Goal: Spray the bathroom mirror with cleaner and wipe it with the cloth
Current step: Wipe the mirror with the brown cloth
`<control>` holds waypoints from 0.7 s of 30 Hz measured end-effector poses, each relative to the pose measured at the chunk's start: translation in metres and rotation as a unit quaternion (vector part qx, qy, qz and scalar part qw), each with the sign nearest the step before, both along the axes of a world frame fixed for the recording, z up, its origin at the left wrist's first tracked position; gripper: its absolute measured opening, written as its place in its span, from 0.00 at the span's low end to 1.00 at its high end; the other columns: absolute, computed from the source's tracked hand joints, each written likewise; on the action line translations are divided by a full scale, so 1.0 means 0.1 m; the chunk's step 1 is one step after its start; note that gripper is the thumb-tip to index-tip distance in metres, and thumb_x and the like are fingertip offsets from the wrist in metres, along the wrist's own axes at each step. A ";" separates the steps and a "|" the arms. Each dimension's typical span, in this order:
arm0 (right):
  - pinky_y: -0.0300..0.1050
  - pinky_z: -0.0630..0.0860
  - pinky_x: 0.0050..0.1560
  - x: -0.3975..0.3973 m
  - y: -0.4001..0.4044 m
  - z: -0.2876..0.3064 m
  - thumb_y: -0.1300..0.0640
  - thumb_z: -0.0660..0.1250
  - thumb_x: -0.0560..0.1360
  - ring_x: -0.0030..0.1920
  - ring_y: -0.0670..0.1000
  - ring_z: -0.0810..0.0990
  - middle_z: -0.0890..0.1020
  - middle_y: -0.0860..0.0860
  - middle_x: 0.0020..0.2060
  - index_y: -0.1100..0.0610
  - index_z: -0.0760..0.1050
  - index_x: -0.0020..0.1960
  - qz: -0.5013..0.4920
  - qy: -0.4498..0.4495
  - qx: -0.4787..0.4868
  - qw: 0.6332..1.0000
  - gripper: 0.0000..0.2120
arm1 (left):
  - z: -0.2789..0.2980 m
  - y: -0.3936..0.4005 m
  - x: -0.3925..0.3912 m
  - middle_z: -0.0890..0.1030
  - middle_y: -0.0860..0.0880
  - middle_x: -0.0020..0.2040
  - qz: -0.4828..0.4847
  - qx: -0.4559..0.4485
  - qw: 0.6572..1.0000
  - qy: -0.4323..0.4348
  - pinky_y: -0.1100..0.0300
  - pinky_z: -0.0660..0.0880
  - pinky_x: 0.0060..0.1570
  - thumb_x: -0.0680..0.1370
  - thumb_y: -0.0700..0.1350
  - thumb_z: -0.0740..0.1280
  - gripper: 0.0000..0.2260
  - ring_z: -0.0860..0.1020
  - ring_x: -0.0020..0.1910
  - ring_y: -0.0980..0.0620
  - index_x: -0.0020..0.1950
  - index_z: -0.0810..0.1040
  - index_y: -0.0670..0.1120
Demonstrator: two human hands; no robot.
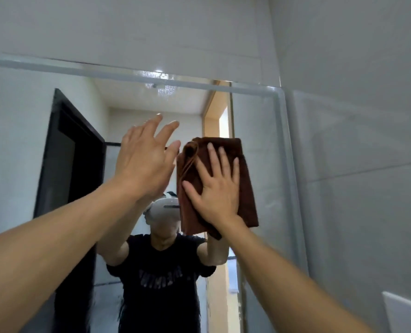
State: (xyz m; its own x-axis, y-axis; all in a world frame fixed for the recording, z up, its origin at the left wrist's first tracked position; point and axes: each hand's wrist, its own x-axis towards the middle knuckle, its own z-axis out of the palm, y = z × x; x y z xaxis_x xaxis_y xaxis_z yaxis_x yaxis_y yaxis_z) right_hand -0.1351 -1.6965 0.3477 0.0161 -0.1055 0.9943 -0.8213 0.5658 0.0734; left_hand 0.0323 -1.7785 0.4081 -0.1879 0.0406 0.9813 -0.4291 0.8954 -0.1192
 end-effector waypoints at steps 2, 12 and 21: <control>0.65 0.46 0.79 0.33 -0.27 -0.24 0.34 0.58 0.77 0.82 0.56 0.50 0.55 0.51 0.82 0.42 0.61 0.79 0.017 0.021 0.034 0.999 0.33 | -0.08 -0.07 0.15 0.68 0.43 0.76 -0.016 0.024 1.000 0.008 0.42 0.63 0.72 0.82 0.57 0.51 0.23 0.69 0.72 0.39 0.76 0.68 0.53; 0.64 0.52 0.78 -0.40 0.42 -0.55 0.35 0.58 0.76 0.81 0.56 0.56 0.59 0.52 0.81 0.48 0.66 0.78 -0.054 -0.037 -0.013 0.998 0.33 | -0.55 -0.20 0.29 0.68 0.46 0.75 0.039 0.024 0.997 -0.064 0.42 0.65 0.71 0.80 0.61 0.53 0.25 0.69 0.71 0.42 0.76 0.65 0.55; 0.67 0.55 0.76 -0.75 0.77 -1.37 0.39 0.56 0.76 0.79 0.60 0.59 0.61 0.57 0.80 0.60 0.73 0.72 -0.077 -0.140 -0.095 0.983 0.34 | -0.87 -0.06 0.47 0.60 0.49 0.81 0.012 0.020 0.992 -0.120 0.49 0.55 0.77 0.84 0.59 0.52 0.23 0.61 0.78 0.47 0.79 0.61 0.57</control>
